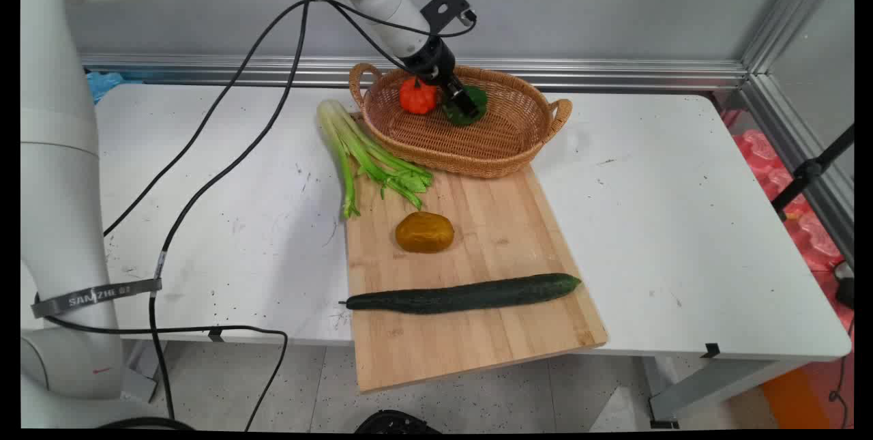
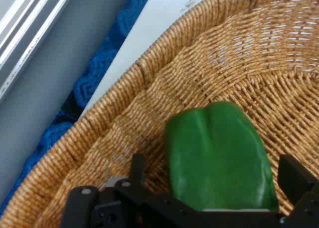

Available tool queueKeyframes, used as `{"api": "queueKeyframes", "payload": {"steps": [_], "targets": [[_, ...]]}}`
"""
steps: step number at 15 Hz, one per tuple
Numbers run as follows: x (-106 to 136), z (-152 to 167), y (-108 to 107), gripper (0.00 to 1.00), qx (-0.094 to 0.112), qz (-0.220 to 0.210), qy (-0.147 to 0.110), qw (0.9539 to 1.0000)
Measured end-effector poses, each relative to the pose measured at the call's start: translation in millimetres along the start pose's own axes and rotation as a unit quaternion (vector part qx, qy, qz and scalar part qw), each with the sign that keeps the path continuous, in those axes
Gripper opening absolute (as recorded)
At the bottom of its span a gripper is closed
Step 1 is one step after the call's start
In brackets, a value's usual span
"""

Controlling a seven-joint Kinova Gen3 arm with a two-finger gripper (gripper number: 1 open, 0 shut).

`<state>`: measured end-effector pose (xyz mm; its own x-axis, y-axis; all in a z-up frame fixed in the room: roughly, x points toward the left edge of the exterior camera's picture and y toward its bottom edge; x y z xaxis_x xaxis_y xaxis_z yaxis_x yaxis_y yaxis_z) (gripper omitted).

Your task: Pick up the potato from the cutting board

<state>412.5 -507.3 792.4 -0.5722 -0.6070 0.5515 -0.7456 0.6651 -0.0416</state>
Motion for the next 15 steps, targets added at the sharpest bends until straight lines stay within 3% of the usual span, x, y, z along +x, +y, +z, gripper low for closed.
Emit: {"api": "queueKeyframes", "payload": {"steps": [6,15], "targets": [[0.6,-32.7,5.8,1.00,0.001,0.017,0.014,0.9998],[-8.7,-136.1,45.0,1.00,-0.009,0.040,0.023,0.9989]]}}
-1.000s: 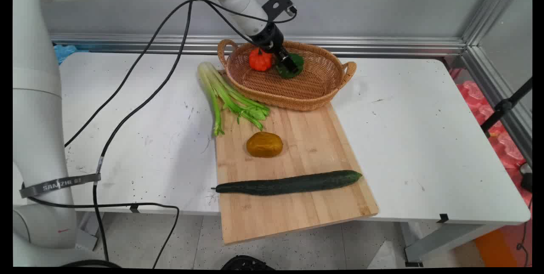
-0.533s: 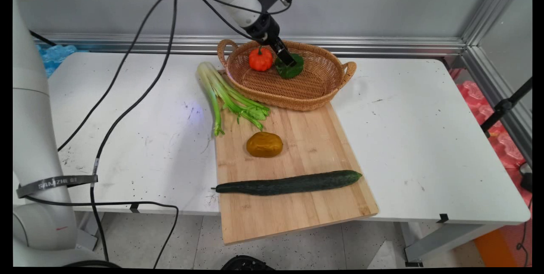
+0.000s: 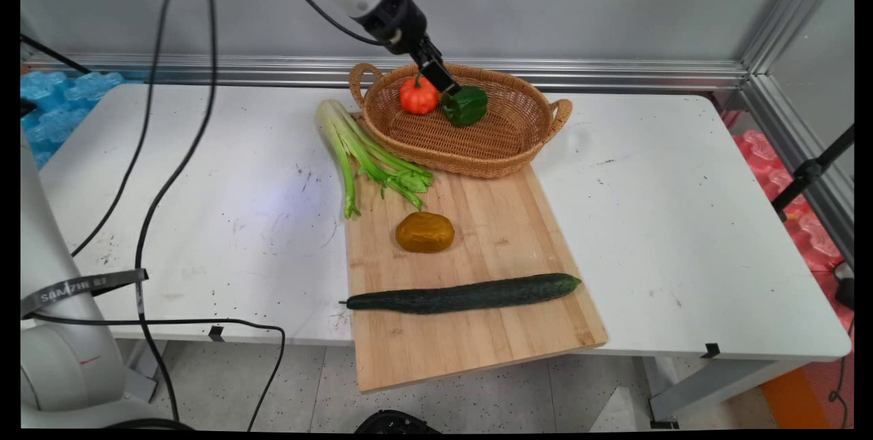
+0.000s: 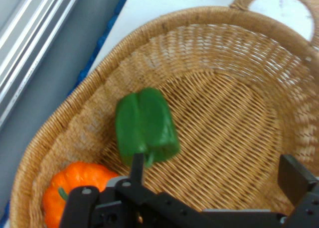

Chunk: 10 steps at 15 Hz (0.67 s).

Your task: Pick up the potato from the cutting board

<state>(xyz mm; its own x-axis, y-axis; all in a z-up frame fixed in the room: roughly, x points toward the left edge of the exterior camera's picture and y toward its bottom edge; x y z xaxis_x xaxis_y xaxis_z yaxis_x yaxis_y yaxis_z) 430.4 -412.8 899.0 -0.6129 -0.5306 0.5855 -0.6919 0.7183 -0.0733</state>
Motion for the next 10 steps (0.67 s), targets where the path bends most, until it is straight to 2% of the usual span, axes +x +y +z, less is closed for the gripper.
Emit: {"api": "queueKeyframes", "payload": {"steps": [3,10], "targets": [[-9.2,-33.4,17.2,1.00,-0.011,0.012,-0.005,0.9999],[-43.4,-106.5,60.9,1.00,-0.055,0.051,-0.024,0.9969]]}}
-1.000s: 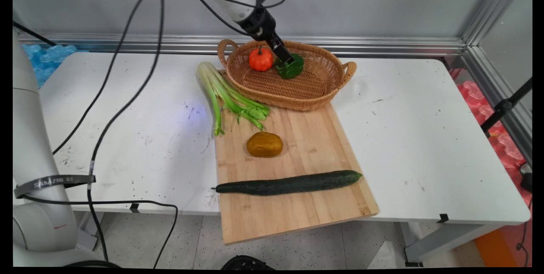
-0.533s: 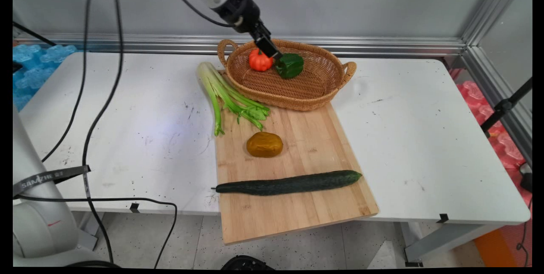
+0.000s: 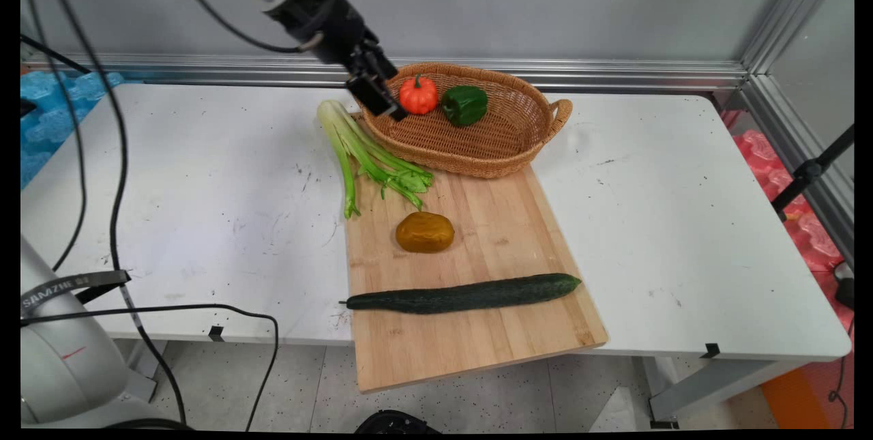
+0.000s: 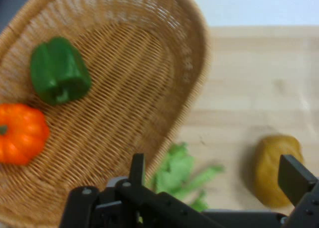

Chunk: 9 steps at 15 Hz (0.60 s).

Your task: Pick up the potato from the cutting board

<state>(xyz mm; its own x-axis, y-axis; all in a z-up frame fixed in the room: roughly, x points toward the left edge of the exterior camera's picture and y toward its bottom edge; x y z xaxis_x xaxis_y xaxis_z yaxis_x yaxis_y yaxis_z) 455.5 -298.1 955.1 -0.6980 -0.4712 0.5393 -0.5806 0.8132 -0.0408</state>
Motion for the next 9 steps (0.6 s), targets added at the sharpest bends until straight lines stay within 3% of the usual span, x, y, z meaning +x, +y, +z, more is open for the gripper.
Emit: {"api": "queueKeyframes", "payload": {"steps": [5,9], "targets": [[-24.4,-30.6,31.6,1.00,-0.032,0.029,-0.017,0.9989],[-34.7,-38.2,44.5,1.00,-0.048,0.042,-0.029,0.9976]]}}
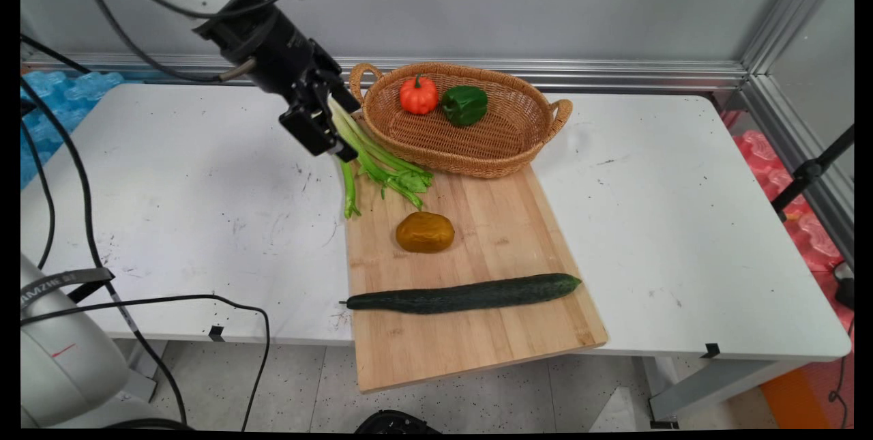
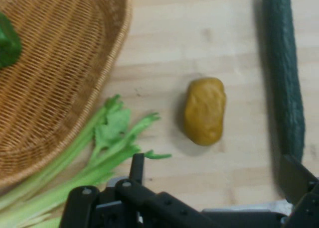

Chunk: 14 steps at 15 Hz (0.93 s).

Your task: Pick up the potato from the cutting board

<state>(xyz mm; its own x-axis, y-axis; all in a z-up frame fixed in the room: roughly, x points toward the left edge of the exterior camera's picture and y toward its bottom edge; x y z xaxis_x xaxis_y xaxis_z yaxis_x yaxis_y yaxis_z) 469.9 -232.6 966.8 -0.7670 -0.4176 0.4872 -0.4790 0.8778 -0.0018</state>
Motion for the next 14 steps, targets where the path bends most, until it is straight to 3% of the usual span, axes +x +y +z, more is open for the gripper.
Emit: {"api": "queueKeyframes", "payload": {"steps": [6,14], "targets": [[-1.1,20.1,9.8,1.00,-0.014,0.025,-0.008,0.9995],[16.1,88.8,8.2,1.00,-0.017,0.048,-0.015,0.9986]]}}
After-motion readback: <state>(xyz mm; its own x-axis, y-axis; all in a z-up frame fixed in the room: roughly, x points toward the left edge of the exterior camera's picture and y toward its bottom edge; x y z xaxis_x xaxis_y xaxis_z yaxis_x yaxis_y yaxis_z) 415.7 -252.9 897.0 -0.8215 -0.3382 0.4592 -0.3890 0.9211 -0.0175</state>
